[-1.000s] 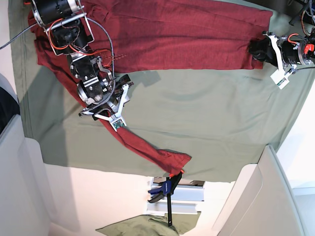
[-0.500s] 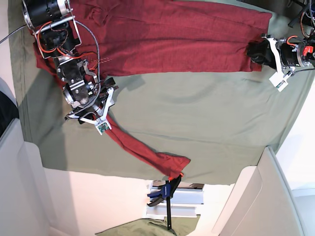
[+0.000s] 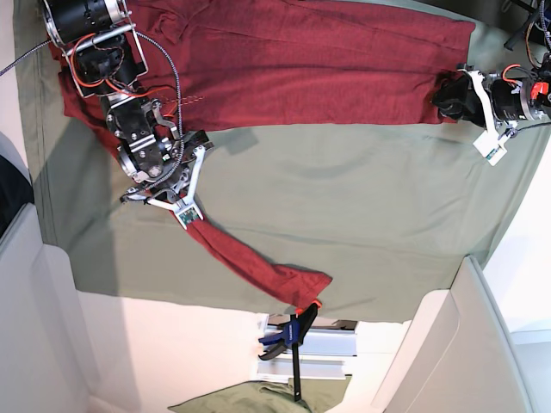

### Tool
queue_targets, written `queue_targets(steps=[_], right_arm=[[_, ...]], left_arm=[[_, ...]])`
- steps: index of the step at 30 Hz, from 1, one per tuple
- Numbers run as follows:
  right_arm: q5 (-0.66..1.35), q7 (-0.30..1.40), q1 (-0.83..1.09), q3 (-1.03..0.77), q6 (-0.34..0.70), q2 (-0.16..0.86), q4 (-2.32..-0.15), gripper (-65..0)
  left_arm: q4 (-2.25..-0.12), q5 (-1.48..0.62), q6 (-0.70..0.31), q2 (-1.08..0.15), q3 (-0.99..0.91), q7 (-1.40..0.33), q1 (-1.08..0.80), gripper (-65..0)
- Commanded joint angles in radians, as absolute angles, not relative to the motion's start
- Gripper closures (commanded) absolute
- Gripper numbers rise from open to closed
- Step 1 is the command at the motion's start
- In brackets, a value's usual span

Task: Fold the T-shirt properly
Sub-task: 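Carry the gripped sleeve with the right gripper across the shirt body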

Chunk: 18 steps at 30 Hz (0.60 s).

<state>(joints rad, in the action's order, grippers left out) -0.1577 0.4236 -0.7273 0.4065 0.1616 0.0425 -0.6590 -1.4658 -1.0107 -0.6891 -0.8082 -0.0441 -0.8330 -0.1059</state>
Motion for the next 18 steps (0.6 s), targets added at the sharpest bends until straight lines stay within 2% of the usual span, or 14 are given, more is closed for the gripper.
queue_targets(steps=[1, 9, 13, 18], right_arm=[[-0.15, 0.415, -0.759, 0.405, 0.163, 0.019, -0.702, 0.0], [-0.096, 0.528, -0.635, 0.421, 0.165, -0.054, -0.989, 0.0], [-0.086, 0.599, -0.562, 0.456, 0.165, -0.044, -1.103, 0.0], [-0.085, 0.611, -0.454, 0.476, 0.165, -0.002, -1.213, 0.0]], left_arm=[[-1.48, -1.027, -0.698, -0.833, -0.053, -0.812, -0.08, -23.3], [-1.48, -1.028, -0.698, -0.834, -0.053, -0.807, -0.01, -23.3], [-1.48, -1.028, -0.698, -0.834, -0.053, -0.805, 0.0, -23.3], [-1.48, -1.036, -0.698, -0.834, -0.053, -0.796, 0.0, -23.3]])
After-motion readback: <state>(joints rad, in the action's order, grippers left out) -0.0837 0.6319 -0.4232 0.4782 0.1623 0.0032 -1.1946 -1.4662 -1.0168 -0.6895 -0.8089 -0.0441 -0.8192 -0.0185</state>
